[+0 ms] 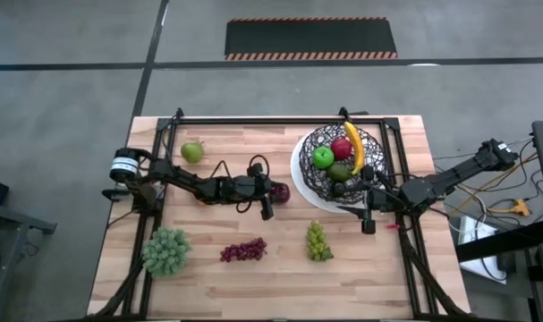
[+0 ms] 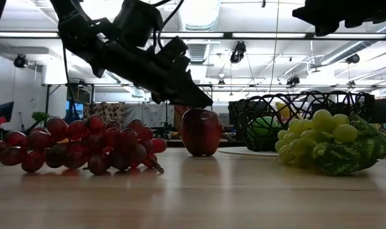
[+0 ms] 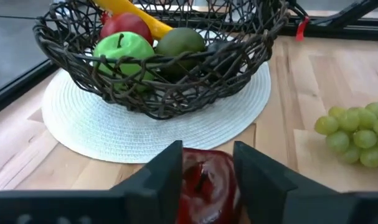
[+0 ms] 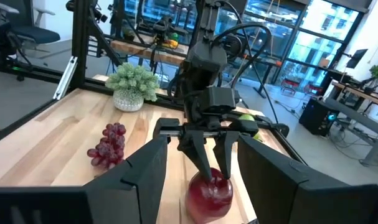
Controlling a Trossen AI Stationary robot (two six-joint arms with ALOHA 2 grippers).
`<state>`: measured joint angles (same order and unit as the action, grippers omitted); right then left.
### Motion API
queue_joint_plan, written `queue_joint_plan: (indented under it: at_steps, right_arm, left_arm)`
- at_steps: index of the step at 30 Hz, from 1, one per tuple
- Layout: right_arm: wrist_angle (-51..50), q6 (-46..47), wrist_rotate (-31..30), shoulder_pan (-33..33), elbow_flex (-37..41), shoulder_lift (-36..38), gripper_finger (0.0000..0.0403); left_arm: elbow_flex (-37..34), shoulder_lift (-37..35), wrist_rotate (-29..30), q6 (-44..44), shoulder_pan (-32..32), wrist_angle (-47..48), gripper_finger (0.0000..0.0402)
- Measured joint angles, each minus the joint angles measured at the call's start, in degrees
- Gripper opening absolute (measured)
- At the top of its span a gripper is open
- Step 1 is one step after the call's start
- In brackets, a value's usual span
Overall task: Build produce basket
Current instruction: Put the red apple into the wire basket
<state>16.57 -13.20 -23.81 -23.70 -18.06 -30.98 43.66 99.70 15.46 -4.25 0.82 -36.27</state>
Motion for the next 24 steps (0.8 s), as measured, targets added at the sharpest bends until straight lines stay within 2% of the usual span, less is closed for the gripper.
queue_joint_plan:
  at_steps: [10, 24]
  right_arm:
    - [0.0, 0.1, 0.0, 0.0, 0.5, 0.0, 0.0182]
    - [-1.7, 0.6, 0.0, 0.0, 0.5, 0.2, 0.0183]
  left_arm:
    - [0.0, -0.3, 0.0, -1.6, 0.0, 3.6, 0.0009]
    - [-0.2, -4.9, 0.0, -3.0, 0.9, 4.6, 0.0001]
